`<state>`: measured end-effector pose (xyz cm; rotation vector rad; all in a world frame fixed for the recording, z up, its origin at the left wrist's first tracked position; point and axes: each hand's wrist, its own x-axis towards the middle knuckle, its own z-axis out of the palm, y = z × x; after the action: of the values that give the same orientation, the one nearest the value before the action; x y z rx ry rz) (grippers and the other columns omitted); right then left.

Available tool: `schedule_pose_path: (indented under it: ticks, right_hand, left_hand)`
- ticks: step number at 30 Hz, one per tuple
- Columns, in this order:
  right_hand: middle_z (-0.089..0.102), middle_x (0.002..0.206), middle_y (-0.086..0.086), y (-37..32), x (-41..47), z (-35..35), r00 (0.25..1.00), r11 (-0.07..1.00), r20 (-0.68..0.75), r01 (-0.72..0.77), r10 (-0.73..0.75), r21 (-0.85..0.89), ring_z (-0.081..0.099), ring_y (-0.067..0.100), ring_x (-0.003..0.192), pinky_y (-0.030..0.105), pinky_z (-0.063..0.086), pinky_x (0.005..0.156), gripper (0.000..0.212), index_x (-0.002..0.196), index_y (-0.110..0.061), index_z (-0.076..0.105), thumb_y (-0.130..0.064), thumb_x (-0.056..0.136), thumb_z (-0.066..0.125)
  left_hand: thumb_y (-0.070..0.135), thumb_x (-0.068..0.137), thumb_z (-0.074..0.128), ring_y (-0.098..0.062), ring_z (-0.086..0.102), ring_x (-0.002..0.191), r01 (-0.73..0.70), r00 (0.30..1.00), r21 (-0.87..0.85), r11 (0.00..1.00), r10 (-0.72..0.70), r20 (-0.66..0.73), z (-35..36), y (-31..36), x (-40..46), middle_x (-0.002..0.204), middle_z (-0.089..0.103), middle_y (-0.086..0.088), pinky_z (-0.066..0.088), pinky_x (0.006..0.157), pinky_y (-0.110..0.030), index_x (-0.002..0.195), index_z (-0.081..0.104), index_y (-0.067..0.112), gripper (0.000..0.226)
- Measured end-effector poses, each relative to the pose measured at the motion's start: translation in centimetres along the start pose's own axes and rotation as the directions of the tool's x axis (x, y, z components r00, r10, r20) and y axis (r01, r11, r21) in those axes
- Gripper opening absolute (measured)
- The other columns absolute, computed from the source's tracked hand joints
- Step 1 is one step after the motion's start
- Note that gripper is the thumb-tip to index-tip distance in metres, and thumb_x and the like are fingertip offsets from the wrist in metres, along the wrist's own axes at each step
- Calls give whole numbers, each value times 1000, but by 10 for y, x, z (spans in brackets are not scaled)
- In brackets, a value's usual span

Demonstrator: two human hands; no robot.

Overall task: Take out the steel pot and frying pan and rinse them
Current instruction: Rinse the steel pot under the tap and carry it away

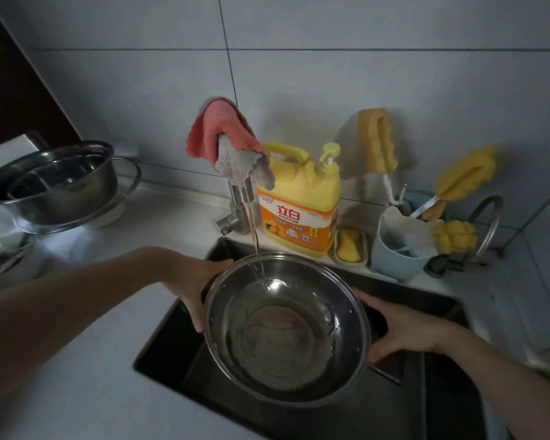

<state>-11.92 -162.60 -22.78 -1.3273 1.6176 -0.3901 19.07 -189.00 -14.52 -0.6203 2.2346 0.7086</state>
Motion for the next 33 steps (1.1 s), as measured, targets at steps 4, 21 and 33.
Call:
schedule_pose_path:
  ticks: [4,21,33]
  right_hand:
    - [30,150,-29,-19,13,31,996,988,-64,66,-57,142,23,-4,141,32,24,119,130,146,-59,9,-43,49,94]
    - [19,134,-13,-45,-29,15,817,899,-508,30,-274,-437,45,6,117,17,39,96,136,136,-57,-32,-44,67,85]
    - [40,114,17,-59,-129,-21,440,648,-616,-95,-654,-756,47,26,92,38,57,64,145,156,-23,2,-21,45,97]
  left_hand:
    - [51,44,94,-8,38,133,21,997,46,999,-18,-70,-28,0,-41,139,43,22,37,107,-22,141,19,45,123]
    - [91,54,44,-22,55,97,174,607,158,972,20,-795,77,-7,2,113,55,-10,48,86,-32,152,-2,2,140]
    - [68,80,49,-36,56,84,250,21,394,884,402,-915,45,57,4,97,59,-25,49,77,-47,133,31,-11,97]
